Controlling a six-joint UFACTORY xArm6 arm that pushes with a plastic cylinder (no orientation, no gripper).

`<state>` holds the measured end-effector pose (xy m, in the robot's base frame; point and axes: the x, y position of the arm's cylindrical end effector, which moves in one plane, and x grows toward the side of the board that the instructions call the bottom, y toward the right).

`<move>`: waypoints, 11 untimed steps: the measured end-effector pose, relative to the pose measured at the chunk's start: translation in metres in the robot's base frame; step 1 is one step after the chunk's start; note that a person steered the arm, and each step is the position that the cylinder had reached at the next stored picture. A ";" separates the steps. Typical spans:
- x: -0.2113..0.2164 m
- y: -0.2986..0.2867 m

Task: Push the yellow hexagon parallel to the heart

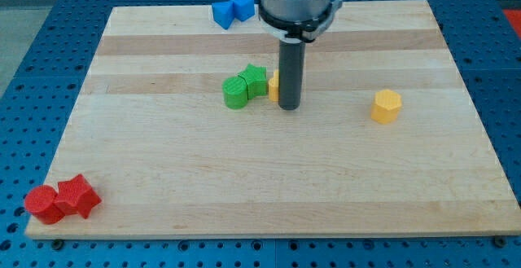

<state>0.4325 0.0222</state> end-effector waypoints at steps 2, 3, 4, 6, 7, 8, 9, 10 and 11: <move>0.003 0.091; 0.057 0.092; 0.079 0.125; 0.038 0.221; 0.025 0.135; 0.014 0.050; 0.011 0.023; 0.012 0.083; 0.002 0.152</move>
